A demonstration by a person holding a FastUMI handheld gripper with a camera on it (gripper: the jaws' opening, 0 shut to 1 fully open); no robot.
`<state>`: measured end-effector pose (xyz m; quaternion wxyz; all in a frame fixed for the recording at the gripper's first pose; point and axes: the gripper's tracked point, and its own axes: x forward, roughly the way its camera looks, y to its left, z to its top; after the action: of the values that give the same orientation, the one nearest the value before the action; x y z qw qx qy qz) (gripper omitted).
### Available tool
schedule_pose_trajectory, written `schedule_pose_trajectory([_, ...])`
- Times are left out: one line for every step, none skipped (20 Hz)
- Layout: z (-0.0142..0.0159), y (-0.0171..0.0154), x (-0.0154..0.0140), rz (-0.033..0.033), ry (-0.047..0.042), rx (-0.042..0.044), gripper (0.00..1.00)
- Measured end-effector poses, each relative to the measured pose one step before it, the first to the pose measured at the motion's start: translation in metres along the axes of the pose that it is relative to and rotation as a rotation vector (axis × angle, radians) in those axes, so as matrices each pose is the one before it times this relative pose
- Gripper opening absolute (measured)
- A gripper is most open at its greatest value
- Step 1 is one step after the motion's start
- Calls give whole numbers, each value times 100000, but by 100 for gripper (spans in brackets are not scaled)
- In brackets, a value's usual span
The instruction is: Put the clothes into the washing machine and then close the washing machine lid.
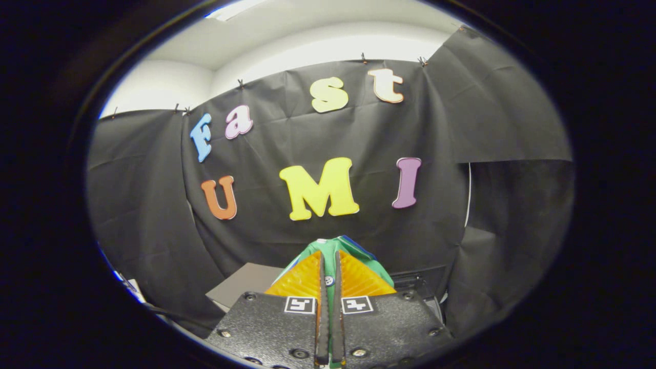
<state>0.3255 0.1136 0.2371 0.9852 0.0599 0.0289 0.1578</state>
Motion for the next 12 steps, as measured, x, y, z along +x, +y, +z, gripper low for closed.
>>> schedule_pose_trajectory([354,-1363,745,-256,98,-203,6])
schedule_pose_trajectory([325,-1079,797,-45,-131,-334,6])
schedule_pose_trajectory([349,-1156,874,-374,0,-588,6])
schedule_pose_trajectory([249,-1160,864,-466,-33,-20,6])
schedule_pose_trajectory([141,-990,871,-222,120,489,6])
schedule_pose_trajectory([56,-964,1005,-317,304,471,6])
schedule_pose_trajectory([-10,-812,872,-442,546,281,6])
schedule_pose_trajectory([-216,-929,990,-199,816,196,6])
schedule_pose_trajectory([-373,-843,1065,-199,552,-398,6])
schedule_pose_trajectory([-344,-869,941,-380,762,-594,6])
schedule_pose_trajectory([-503,-659,738,-102,481,-196,6])
schedule_pose_trajectory([-738,-658,981,-19,1588,981,6])
